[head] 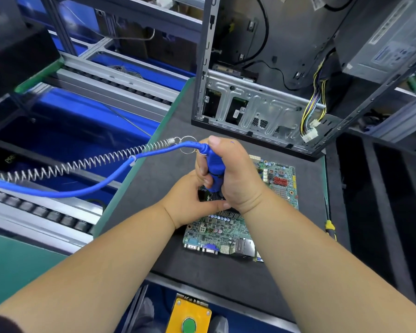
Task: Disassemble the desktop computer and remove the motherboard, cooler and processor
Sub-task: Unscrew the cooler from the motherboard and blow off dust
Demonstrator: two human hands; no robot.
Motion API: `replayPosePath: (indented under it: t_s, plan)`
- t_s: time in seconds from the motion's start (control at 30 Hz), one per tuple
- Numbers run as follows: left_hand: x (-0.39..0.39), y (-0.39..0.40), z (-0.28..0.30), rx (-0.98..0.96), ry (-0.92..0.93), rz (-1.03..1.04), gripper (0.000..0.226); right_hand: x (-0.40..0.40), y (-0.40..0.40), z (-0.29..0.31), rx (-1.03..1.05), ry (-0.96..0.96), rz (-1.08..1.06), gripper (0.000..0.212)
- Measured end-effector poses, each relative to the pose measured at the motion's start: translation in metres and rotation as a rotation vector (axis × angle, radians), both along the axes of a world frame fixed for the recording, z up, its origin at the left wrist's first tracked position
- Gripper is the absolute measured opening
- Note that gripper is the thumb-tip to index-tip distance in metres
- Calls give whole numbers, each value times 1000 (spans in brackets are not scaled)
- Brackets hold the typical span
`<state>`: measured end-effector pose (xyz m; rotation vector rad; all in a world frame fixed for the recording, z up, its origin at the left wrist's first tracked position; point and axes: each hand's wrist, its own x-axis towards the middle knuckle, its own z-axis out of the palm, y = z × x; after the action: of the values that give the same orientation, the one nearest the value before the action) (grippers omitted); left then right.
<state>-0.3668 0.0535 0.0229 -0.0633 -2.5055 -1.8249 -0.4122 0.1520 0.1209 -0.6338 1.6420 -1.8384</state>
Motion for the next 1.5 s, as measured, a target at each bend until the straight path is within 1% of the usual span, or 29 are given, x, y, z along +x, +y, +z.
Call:
replayPosePath:
  t_s: [0.17, 0.27, 0.4, 0.43, 0.53, 0.57, 0.7, 0.77, 0.9, 0.93, 1.03, 1.07, 1.1, 1.17, 1.23, 1.27, 1.33, 1.4, 1.5]
  plan:
    - [0, -1, 0, 46, -9, -9, 48, -1, -3, 3, 32, -2, -12, 42]
    - [0, -1, -2, 59, -24, -1, 53, -3, -3, 4, -2, -29, -36, 37]
    - [-2, -1, -1, 37, -17, 10, 55, -3, 0, 1, -55, -52, -89, 37]
    - [-3, -1, 1, 17, -10, 23, 54, -4, 1, 1, -74, -60, -101, 38]
    - [-9, -3, 2, -64, 15, 34, 40, -6, 6, -1, -90, -70, -132, 40]
    - [-11, -3, 2, -91, 29, 28, 41, -7, 8, -1, -93, -74, -130, 40]
    - [-16, 1, 1, -116, 68, -11, 57, -8, 13, -1, -84, -77, -71, 42]
    - [-15, 2, 3, -123, 62, -33, 58, -9, 15, -1, -82, -58, -43, 43]
    - [-10, 1, 6, -174, 116, -25, 67, -13, 19, 5, -147, -38, -92, 44]
    - [-8, 0, 8, -190, 137, -35, 73, -16, 20, 7, -161, -23, -113, 45]
    - [1, -3, 5, -328, 160, -48, 105, -23, 21, 11, -200, -3, -150, 45]
    - [5, -3, 3, -353, 135, -11, 107, -25, 21, 11, -202, -9, -162, 45]
    - [9, -5, 1, -343, 108, 44, 100, -26, 21, 11, -199, -21, -177, 46]
    - [13, -7, -4, -214, 51, 168, 72, -30, 20, 9, -198, -41, -203, 47]
    - [10, -9, -6, -60, 7, 230, 43, -33, 19, 6, -185, -42, -214, 48]
    - [7, -9, -6, -42, -1, 239, 34, -34, 18, 5, -174, -45, -216, 48]
    - [1, -8, -4, -63, -9, 243, 30, -36, 17, 2, -167, -50, -219, 47]
    - [-5, -6, 0, -87, -10, 252, 32, -39, 15, -1, -167, -28, -219, 46]
    - [-10, -7, 1, -176, 0, 271, 28, -41, 14, -5, -165, -28, -218, 46]
